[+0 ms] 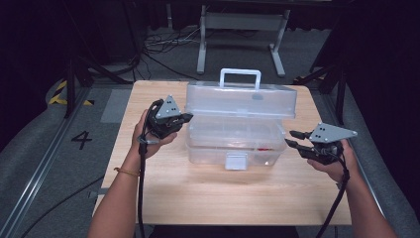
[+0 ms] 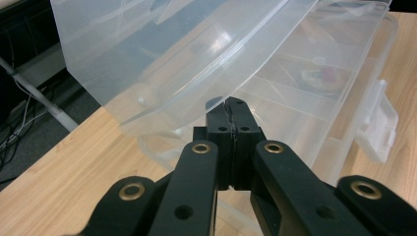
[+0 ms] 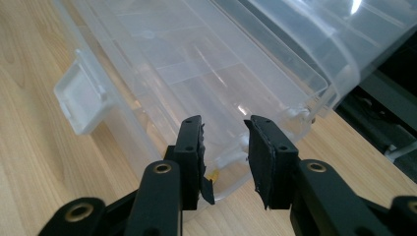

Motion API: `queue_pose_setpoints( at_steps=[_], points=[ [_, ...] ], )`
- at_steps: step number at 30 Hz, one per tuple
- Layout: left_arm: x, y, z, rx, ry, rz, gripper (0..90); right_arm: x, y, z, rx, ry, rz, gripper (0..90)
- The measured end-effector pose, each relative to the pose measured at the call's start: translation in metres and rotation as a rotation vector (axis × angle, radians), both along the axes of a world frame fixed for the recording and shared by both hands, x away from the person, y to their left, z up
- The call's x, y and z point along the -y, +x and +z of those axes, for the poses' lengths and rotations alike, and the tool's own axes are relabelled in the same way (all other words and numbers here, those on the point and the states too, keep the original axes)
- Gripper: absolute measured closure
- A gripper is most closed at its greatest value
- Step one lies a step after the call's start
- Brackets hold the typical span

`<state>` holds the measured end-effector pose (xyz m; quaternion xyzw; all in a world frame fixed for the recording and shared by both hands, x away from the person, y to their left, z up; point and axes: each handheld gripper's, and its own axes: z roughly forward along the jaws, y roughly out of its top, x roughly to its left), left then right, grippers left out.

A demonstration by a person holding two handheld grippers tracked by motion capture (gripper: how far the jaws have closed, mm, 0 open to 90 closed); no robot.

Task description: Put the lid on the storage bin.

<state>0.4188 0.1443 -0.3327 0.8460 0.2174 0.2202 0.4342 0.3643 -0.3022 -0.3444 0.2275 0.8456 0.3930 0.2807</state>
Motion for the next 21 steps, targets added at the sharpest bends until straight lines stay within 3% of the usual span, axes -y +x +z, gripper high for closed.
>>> queue_pose_setpoints(
  at_steps=[5,21],
  points=[
    [-0.001,-0.005,-0.005,-0.002,0.0,0.001,90.0,0.003,0.002,-0.005,-0.013,0.024,-0.016,65.1],
    [-0.003,-0.012,-0.017,-0.017,-0.005,0.002,90.0,0.013,0.004,-0.017,-0.039,0.031,-0.048,64.1]
  ],
)
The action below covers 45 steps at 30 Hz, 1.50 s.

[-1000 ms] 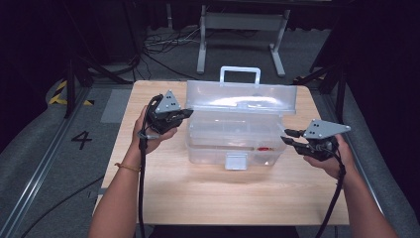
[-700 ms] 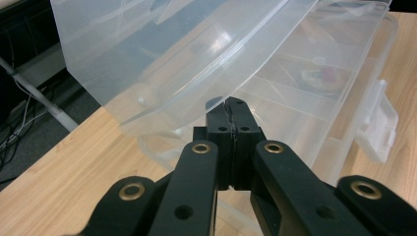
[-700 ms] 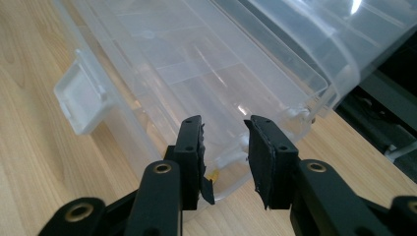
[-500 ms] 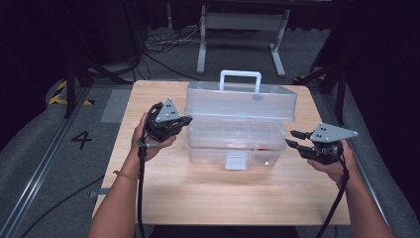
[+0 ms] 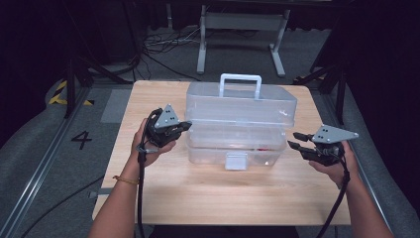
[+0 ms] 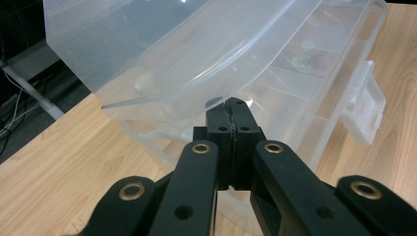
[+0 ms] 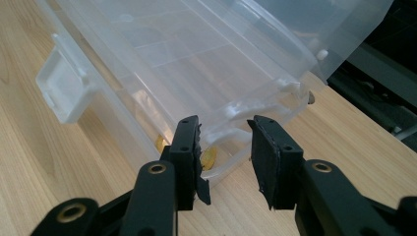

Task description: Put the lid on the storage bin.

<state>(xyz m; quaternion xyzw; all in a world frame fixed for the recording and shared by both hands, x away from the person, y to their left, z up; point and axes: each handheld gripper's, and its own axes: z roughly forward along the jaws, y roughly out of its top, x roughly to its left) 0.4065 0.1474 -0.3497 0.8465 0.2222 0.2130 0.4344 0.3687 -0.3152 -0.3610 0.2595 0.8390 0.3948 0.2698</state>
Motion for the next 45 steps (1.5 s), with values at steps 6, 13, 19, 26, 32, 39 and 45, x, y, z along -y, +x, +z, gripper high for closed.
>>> queue_pose_setpoints(
  at_steps=[6,13,19,26,32,39,45],
  points=[
    [-0.001,-0.002,-0.003,-0.005,0.006,0.004,90.0,-0.002,0.0,-0.002,-0.006,-0.003,0.005,63.7],
    [-0.001,-0.004,-0.006,-0.003,0.015,0.003,90.0,-0.001,0.001,-0.004,-0.009,-0.005,-0.002,62.7],
    [-0.002,-0.007,-0.01,-0.007,0.033,0.004,90.0,-0.001,0.001,-0.007,-0.016,-0.005,-0.007,60.6],
    [-0.002,-0.008,-0.014,-0.023,0.052,0.003,90.0,0.001,0.002,-0.008,-0.023,0.001,-0.013,57.4],
    [-0.002,-0.009,-0.017,-0.02,0.075,0.003,90.0,0.002,0.003,-0.009,-0.03,0.003,-0.016,55.2],
    [-0.002,-0.01,-0.022,-0.032,0.101,0.002,90.0,0.001,0.002,-0.01,-0.033,0.007,-0.006,53.6],
    [-0.002,-0.01,-0.03,-0.047,0.121,0.009,90.0,-0.002,0.002,-0.012,-0.043,-0.002,0.007,51.2]
  ],
)
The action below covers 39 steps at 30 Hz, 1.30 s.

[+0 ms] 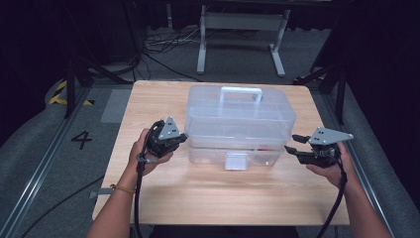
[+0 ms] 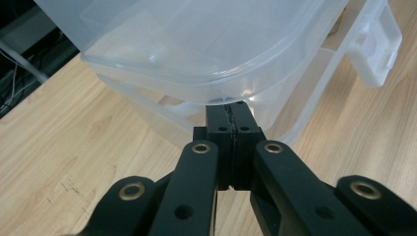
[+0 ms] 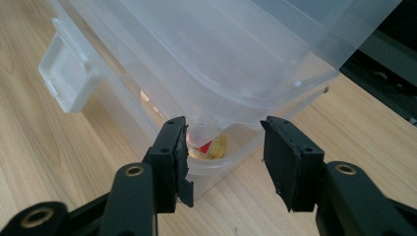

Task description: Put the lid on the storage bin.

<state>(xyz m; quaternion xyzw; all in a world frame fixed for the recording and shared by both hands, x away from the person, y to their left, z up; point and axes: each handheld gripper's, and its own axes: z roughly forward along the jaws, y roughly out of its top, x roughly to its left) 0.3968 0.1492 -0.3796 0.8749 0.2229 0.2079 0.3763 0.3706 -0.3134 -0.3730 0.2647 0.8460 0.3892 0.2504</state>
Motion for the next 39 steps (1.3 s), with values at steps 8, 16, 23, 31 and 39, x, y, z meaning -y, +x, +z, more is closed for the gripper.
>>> queue_pose_setpoints(
  at_steps=[8,16,23,31,39],
  points=[
    [0.0,0.001,-0.007,-0.006,0.046,0.02,90.0,-0.002,0.002,-0.006,-0.021,-0.008,-0.008,49.5],
    [0.001,0.002,-0.013,-0.01,0.079,0.034,90.0,-0.004,0.006,-0.015,-0.055,-0.029,-0.007,47.0],
    [-0.001,0.003,-0.02,-0.016,0.092,0.056,90.0,-0.007,0.008,-0.024,-0.091,-0.025,-0.013,39.7],
    [-0.003,0.003,-0.022,-0.022,0.068,0.059,89.9,-0.009,0.01,-0.029,-0.101,0.002,-0.027,32.6],
    [-0.006,0.003,-0.021,-0.012,0.066,0.08,78.1,-0.012,0.009,-0.029,-0.105,-0.014,-0.033,25.6]
  ],
)
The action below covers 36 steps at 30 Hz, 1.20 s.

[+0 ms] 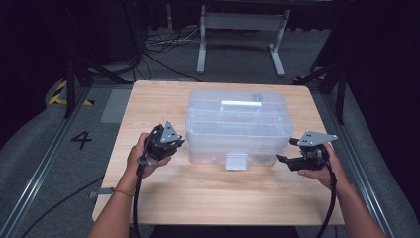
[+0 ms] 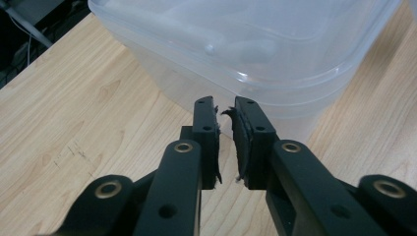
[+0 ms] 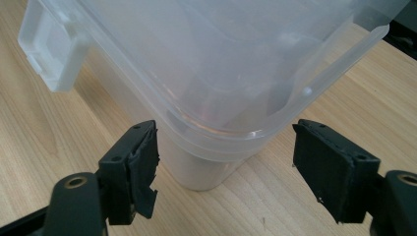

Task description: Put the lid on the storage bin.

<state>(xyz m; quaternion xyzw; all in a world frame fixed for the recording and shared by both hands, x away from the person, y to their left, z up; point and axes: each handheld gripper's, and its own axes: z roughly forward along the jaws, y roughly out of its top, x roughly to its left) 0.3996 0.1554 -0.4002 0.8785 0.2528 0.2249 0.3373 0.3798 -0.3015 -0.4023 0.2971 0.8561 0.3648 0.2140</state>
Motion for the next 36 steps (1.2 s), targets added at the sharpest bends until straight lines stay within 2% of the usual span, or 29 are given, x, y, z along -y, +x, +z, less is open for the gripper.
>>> queue_pose_setpoints(
  at_steps=[4,9,13,15,18,22,24,28,29,32,36],
  points=[
    [-0.001,-0.001,0.002,-0.001,0.017,-0.009,73.0,0.0,-0.001,0.003,0.009,-0.002,0.0,25.5],
    [0.0,-0.005,0.004,-0.011,0.039,-0.032,68.8,0.002,-0.002,0.008,0.028,-0.038,-0.003,26.0],
    [-0.002,-0.011,0.003,-0.004,0.087,-0.032,58.4,0.006,-0.004,0.017,0.042,-0.047,0.0,26.8],
    [-0.003,-0.013,0.002,-0.019,0.106,-0.036,54.7,0.008,-0.004,0.02,0.042,-0.05,0.002,26.9],
    [-0.006,-0.016,0.0,-0.026,0.121,-0.024,44.6,0.009,-0.005,0.022,0.028,-0.08,0.005,27.2],
    [-0.014,-0.023,-0.004,-0.036,0.126,-0.022,36.5,0.014,-0.009,0.02,0.019,-0.126,0.01,27.1],
    [-0.018,-0.026,-0.007,-0.037,0.128,-0.013,34.2,0.018,-0.012,0.018,0.033,-0.143,0.001,27.1],
    [-0.025,-0.029,-0.012,-0.042,0.158,0.004,31.3,0.025,-0.016,0.014,0.033,-0.14,-0.009,26.7],
    [-0.029,-0.03,-0.015,-0.04,0.182,0.028,30.3,0.031,-0.019,0.012,0.039,-0.126,-0.021,26.7],
    [-0.034,-0.032,-0.018,-0.052,0.183,0.039,29.2,0.035,-0.021,0.01,0.048,-0.122,-0.026,26.4],
    [-0.045,-0.037,-0.027,-0.062,0.157,0.054,25.6,0.045,-0.026,0.006,0.052,-0.113,-0.045,25.9]
  ],
)
